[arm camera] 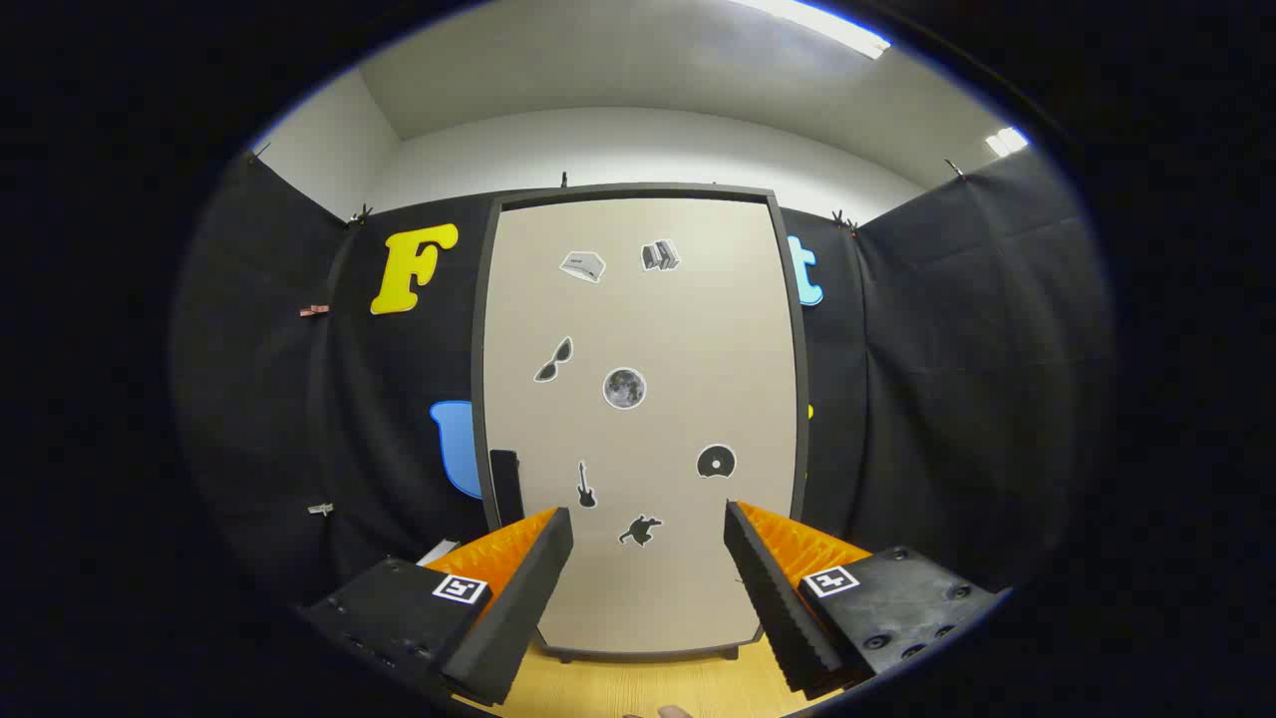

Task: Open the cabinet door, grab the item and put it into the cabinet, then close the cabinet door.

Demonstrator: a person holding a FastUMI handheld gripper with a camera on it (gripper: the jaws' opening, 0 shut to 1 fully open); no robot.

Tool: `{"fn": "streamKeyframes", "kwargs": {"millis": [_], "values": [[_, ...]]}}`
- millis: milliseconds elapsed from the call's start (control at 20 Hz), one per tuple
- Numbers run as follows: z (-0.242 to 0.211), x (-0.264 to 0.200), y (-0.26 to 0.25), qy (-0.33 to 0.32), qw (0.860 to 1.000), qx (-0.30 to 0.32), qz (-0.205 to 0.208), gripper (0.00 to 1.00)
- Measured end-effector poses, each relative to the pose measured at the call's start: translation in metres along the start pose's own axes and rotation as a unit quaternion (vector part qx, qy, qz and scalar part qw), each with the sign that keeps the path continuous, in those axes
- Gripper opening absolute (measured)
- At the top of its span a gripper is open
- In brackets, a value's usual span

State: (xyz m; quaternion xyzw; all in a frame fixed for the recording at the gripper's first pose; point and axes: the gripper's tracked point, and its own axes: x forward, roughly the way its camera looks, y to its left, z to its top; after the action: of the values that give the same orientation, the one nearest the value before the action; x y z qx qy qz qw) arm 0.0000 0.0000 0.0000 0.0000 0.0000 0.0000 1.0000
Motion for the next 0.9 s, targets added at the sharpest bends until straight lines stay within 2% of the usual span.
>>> {"fn": "streamKeyframes", "kwargs": {"millis": [900], "values": [[-0.003,0.01,0.005,0.006,1.0,-0.007,0.005,0.99]]}}
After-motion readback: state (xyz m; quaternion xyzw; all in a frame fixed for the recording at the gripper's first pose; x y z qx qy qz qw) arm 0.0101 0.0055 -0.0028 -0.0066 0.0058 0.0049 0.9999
